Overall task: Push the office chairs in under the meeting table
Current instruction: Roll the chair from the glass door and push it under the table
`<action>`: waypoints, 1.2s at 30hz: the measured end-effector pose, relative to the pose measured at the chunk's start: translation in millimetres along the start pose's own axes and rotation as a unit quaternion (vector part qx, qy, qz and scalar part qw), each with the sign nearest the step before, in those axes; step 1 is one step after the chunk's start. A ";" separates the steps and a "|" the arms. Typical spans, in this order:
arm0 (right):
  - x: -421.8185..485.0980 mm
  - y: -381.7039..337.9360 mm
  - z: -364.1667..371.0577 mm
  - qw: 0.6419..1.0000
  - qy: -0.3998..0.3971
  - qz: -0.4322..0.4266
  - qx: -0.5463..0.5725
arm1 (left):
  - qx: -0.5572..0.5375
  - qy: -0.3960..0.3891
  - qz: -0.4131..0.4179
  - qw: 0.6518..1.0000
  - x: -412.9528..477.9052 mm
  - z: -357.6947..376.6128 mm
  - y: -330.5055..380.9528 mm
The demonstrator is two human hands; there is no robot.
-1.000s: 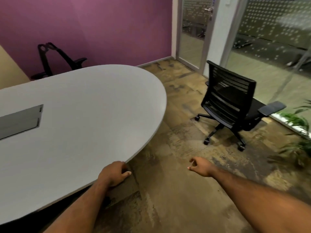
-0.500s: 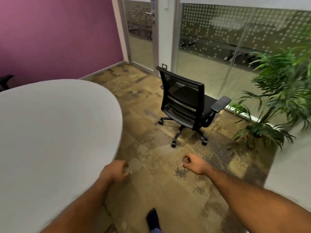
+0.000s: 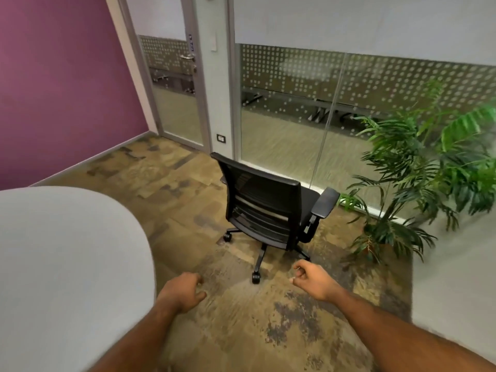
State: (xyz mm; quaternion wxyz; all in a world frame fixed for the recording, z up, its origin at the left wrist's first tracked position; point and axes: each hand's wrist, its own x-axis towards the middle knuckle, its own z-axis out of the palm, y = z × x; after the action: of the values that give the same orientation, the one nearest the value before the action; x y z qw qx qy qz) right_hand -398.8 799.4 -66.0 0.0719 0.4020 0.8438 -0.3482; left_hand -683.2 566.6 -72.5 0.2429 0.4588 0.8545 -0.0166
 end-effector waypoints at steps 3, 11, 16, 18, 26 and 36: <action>30.4 -3.4 -18.9 0.999 0.020 0.005 0.027 | 0.004 0.010 0.014 1.000 42.3 -28.2 7.0; 123.5 -6.0 -69.1 0.996 0.075 -0.014 0.050 | 0.020 0.051 0.034 0.998 134.9 -89.7 37.8; 184.1 -20.9 -111.8 0.993 0.094 -0.056 0.033 | 0.017 0.066 0.040 0.997 192.6 -123.8 60.6; 205.4 -28.1 -123.5 0.993 0.091 -0.072 0.023 | 0.007 0.079 0.043 0.996 213.1 -135.1 69.3; 255.5 -54.7 -146.3 0.974 0.168 -0.138 -0.056 | 0.021 0.085 0.064 0.994 278.8 -184.8 74.2; 298.4 -62.1 -142.1 0.987 0.107 -0.010 -0.116 | 0.045 0.100 0.131 0.985 370.6 -241.4 67.7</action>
State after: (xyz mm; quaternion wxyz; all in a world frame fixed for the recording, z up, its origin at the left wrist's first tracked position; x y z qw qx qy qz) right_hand -620.4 1051.7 -46.7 0.0239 0.4174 0.8853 -0.2036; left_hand -897.0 954.1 -6.1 0.1355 0.5763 0.8056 0.0234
